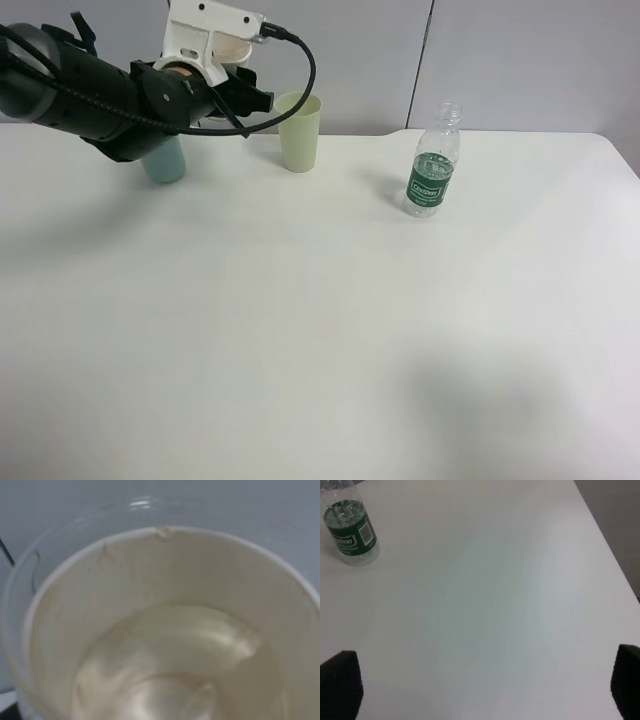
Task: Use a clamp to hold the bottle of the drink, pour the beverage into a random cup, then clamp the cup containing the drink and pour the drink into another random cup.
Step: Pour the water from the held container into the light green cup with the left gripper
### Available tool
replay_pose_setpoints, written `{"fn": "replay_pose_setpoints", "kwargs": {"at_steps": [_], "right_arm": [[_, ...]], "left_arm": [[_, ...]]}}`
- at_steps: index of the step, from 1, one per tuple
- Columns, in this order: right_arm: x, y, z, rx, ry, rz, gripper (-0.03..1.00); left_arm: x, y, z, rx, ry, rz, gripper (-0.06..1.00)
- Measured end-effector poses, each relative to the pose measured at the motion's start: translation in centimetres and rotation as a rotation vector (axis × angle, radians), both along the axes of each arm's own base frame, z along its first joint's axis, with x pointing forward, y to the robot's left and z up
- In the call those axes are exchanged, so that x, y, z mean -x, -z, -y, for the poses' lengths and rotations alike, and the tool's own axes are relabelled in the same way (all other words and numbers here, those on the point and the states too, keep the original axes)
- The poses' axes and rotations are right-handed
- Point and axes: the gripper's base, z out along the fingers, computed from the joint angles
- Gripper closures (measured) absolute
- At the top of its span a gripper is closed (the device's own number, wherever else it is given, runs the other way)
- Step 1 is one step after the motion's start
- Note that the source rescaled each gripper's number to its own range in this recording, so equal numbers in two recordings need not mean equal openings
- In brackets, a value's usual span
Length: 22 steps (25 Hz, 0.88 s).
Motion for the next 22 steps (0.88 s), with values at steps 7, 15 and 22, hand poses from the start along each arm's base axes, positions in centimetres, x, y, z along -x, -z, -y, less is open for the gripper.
{"fn": "replay_pose_setpoints", "kwargs": {"at_steps": [7, 15, 22], "right_arm": [[0.0, 0.0, 0.0, 0.0, 0.0, 0.0, -0.03], [0.0, 0.0, 0.0, 0.0, 0.0, 0.0, -0.03], [0.0, 0.0, 0.0, 0.0, 0.0, 0.0, -0.03]], "left_arm": [[-1.9, 0.9, 0.5, -0.076, -0.051, -0.073, 0.91], [-3.7, 1.3, 1.2, -0.218, -0.048, -0.092, 0.91], [-4.2, 1.8, 1.4, -0.322, -0.029, -0.109, 0.91]]}}
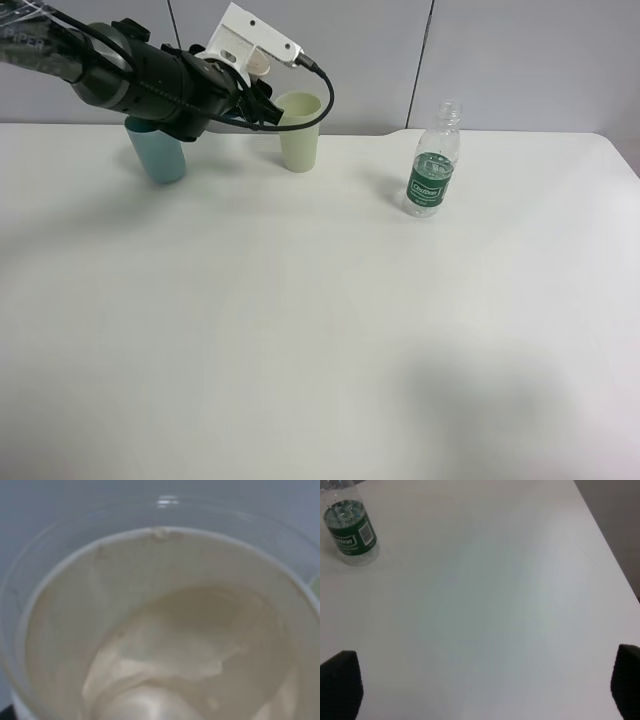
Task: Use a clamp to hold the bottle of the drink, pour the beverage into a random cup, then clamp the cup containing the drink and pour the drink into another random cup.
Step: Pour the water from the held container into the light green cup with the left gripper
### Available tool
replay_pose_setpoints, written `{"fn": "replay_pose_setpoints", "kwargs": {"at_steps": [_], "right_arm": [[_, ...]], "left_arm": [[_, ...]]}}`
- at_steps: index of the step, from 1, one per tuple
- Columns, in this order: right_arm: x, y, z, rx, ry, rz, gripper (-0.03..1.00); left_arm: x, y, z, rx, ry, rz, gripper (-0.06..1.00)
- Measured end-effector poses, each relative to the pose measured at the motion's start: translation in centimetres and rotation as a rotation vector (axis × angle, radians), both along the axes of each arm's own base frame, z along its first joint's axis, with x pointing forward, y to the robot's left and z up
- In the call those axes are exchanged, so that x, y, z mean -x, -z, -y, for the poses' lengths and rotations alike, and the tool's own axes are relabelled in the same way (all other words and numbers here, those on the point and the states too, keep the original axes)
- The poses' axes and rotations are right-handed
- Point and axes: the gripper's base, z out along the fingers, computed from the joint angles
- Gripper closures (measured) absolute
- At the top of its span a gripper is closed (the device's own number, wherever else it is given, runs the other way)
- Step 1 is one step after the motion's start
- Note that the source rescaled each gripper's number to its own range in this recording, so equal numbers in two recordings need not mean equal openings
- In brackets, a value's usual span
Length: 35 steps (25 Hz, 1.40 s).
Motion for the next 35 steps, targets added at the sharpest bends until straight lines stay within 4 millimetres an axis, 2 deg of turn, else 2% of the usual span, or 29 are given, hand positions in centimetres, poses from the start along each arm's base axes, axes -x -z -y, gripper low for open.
{"fn": "replay_pose_setpoints", "kwargs": {"at_steps": [6, 18, 35], "right_arm": [[0.0, 0.0, 0.0, 0.0, 0.0, 0.0, -0.03], [0.0, 0.0, 0.0, 0.0, 0.0, 0.0, -0.03], [0.0, 0.0, 0.0, 0.0, 0.0, 0.0, -0.03]], "left_arm": [[-0.6, 0.5, 0.2, -0.053, -0.006, -0.023, 0.91], [-2.1, 0.7, 1.9, -0.312, 0.037, -0.025, 0.91], [-2.3, 0.2, 2.4, -0.49, 0.097, 0.03, 0.91]]}}
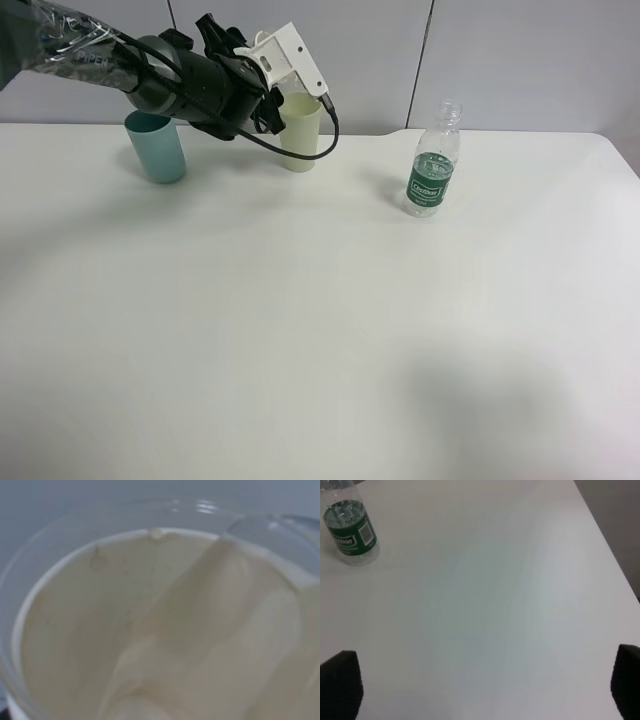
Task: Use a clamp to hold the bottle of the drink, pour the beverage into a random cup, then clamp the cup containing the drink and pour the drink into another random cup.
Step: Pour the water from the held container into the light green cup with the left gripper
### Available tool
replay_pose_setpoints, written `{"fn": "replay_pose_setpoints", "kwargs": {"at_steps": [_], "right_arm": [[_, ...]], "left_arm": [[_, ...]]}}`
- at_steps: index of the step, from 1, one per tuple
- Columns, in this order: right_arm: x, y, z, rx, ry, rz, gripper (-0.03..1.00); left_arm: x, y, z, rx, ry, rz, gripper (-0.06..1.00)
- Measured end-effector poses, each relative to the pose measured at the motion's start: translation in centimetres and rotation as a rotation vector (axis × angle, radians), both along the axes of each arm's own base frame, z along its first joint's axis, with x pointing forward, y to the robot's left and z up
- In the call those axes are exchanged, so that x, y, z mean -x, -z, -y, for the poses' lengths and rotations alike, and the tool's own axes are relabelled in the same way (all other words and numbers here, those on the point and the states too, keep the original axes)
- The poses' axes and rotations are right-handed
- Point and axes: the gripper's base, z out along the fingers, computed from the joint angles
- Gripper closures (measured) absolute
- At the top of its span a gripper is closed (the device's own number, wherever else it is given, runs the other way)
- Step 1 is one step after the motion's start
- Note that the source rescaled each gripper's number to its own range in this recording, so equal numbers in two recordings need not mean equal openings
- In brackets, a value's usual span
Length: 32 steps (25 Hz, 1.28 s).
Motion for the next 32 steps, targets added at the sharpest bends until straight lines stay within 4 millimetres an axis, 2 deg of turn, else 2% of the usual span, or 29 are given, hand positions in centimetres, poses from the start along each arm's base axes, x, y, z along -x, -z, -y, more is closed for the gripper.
{"fn": "replay_pose_setpoints", "kwargs": {"at_steps": [32], "right_arm": [[0.0, 0.0, 0.0, 0.0, 0.0, 0.0, -0.03]], "left_arm": [[-0.05, -0.6, -0.47, -0.154, -0.02, 0.042, 0.91]]}}
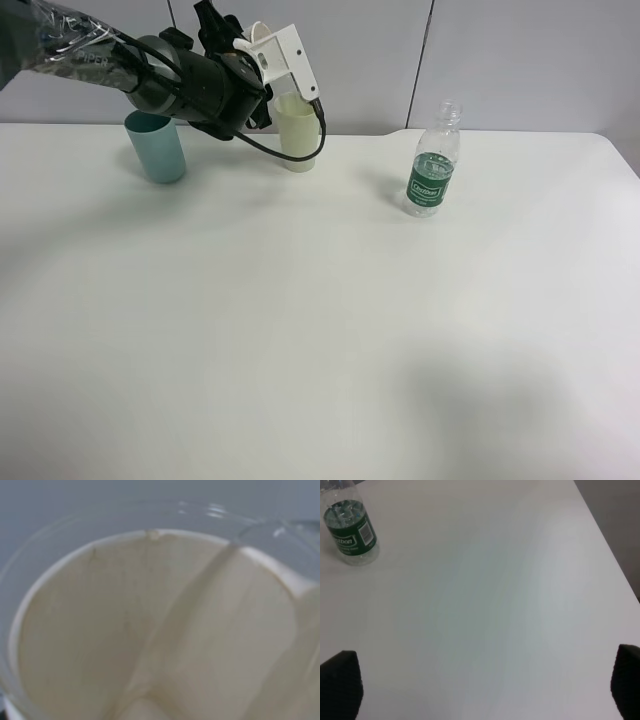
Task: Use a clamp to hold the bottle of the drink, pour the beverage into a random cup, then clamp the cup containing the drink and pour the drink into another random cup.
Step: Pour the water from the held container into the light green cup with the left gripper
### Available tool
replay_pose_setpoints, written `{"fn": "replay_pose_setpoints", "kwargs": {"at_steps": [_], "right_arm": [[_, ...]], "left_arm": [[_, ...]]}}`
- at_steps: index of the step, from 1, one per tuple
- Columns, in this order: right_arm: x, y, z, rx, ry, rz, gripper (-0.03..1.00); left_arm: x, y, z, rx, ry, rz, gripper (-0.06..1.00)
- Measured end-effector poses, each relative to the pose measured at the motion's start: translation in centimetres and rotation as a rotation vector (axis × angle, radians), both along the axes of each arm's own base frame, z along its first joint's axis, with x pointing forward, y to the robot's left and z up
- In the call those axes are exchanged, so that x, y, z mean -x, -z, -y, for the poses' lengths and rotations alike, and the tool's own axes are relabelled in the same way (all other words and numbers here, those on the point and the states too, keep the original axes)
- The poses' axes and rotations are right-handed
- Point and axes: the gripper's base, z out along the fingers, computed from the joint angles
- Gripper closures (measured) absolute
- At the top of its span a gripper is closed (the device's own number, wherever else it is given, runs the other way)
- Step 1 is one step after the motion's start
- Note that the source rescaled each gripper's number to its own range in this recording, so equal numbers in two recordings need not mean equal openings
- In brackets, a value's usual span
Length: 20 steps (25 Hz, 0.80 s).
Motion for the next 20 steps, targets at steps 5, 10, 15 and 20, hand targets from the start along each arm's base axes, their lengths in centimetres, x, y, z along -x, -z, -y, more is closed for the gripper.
{"fn": "replay_pose_setpoints", "kwargs": {"at_steps": [5, 10, 15, 20], "right_arm": [[0.0, 0.0, 0.0, 0.0, 0.0, 0.0, -0.03], [0.0, 0.0, 0.0, 0.0, 0.0, 0.0, -0.03], [0.0, 0.0, 0.0, 0.0, 0.0, 0.0, -0.03], [0.0, 0.0, 0.0, 0.0, 0.0, 0.0, -0.03]], "left_arm": [[-0.01, 0.04, 0.0, -0.046, 0.008, -0.009, 0.91], [-0.06, 0.62, 0.02, -0.084, 0.013, -0.025, 0.91], [-0.07, 0.64, 0.0, -0.094, 0.012, -0.023, 0.91], [-0.07, 0.58, -0.01, -0.152, 0.021, -0.028, 0.91]]}}
